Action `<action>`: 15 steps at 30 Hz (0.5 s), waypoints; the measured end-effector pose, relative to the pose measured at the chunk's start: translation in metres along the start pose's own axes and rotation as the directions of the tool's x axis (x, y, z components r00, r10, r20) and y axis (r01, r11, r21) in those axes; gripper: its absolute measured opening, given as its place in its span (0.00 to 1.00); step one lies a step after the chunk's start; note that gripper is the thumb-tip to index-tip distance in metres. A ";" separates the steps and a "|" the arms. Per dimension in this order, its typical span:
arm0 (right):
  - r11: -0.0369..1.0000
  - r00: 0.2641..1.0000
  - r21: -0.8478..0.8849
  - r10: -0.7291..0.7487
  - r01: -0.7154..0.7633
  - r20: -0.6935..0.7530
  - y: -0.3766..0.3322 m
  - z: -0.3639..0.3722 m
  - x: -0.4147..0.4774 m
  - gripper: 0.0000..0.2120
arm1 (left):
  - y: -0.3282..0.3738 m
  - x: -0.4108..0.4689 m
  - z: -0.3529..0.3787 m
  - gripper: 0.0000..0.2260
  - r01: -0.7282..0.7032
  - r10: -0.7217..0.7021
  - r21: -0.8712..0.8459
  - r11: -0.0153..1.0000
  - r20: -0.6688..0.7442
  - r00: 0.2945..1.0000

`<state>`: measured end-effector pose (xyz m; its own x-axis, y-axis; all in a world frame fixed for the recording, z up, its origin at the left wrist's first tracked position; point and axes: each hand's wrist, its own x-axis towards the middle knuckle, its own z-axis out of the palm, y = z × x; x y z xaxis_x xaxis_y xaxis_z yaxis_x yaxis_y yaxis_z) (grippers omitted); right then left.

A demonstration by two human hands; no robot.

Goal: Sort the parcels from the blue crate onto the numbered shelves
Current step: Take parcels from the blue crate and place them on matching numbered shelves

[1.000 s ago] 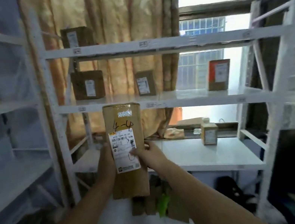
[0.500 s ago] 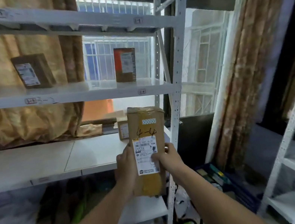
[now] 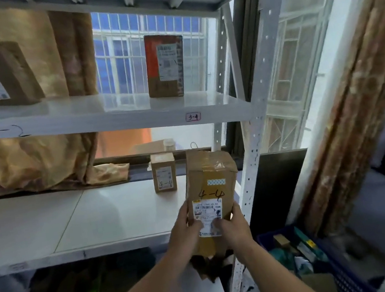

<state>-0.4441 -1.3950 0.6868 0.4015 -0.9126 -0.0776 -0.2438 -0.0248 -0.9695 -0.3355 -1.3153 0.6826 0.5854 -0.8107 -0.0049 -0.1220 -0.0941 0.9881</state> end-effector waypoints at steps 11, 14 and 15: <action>0.999 1.000 -0.047 -0.017 0.018 0.011 0.043 0.042 0.198 0.27 | -0.058 0.188 0.011 0.36 0.036 -0.033 -0.051 0.998 0.052 0.998; 0.998 1.000 -0.057 -0.020 0.019 -0.013 0.058 0.046 0.247 0.25 | -0.069 0.227 0.024 0.38 -0.017 0.023 -0.104 0.994 0.060 0.998; 0.997 0.999 -0.066 -0.031 0.030 -0.009 0.062 0.048 0.264 0.27 | -0.069 0.238 0.028 0.37 -0.041 0.049 -0.122 0.992 0.063 0.997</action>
<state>-0.3114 -1.6177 0.5950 0.4010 -0.9150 -0.0454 -0.2888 -0.0793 -0.9541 -0.2097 -1.5179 0.6094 0.5270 -0.8492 0.0336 -0.0475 0.0100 0.9988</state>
